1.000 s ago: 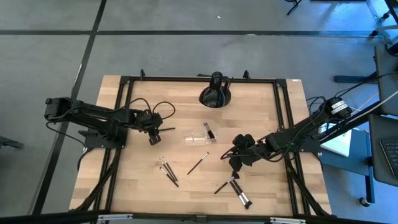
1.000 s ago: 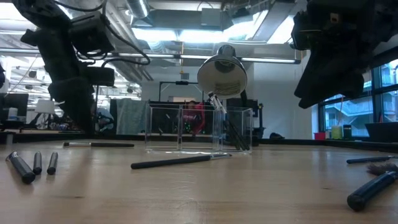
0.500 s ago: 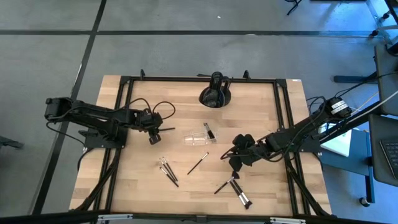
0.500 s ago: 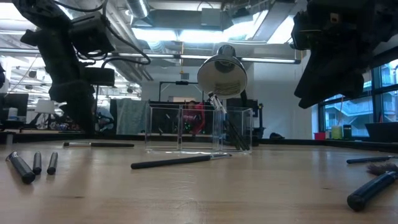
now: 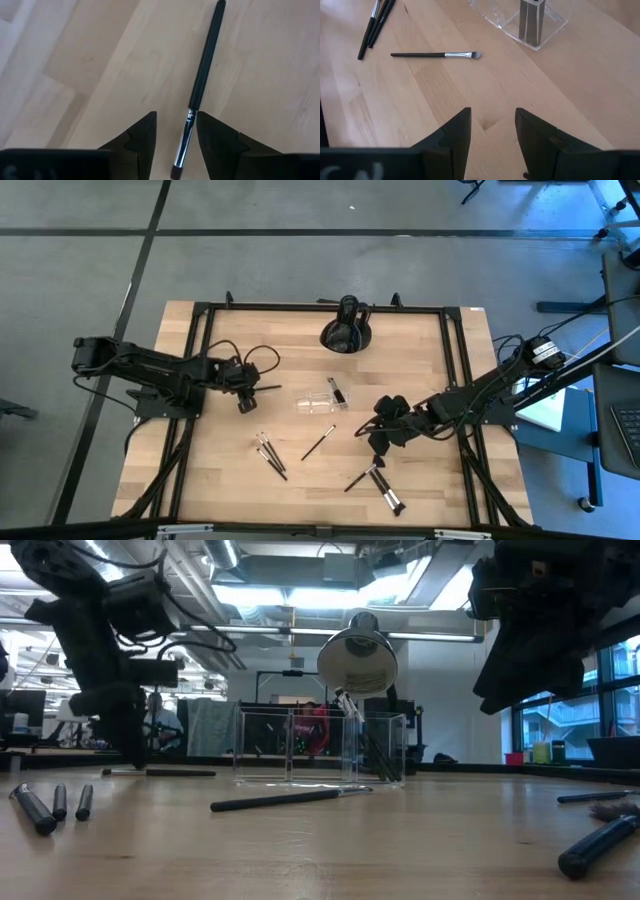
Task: Pick & Place Makeup Supplies
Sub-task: Put the makeup brush into the transparent organizer
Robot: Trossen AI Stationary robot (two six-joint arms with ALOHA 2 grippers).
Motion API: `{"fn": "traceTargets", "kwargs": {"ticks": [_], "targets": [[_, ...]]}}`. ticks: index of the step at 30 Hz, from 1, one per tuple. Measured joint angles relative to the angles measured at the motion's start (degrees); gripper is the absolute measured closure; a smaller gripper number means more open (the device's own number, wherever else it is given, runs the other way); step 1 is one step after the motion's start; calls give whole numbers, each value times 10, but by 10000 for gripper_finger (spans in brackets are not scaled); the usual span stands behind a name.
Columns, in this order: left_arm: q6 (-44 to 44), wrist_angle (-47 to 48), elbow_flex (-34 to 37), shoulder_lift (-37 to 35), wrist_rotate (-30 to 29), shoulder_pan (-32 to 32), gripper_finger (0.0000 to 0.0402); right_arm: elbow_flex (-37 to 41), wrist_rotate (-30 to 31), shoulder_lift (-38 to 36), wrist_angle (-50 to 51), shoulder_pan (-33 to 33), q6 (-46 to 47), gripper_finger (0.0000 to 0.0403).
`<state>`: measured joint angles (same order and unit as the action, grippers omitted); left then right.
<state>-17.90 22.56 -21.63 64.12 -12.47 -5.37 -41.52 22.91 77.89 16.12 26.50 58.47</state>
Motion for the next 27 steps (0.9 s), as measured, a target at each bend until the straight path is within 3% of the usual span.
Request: {"fn": "traceTargets", "kwargs": {"ticks": [13, 27], "targets": [[6, -14, 9, 9, 18, 0, 278, 0, -1, 0, -6, 0, 0, 249], [6, -25, 7, 34, 16, 1, 347, 0, -1, 0, -11, 0, -3, 249]]}}
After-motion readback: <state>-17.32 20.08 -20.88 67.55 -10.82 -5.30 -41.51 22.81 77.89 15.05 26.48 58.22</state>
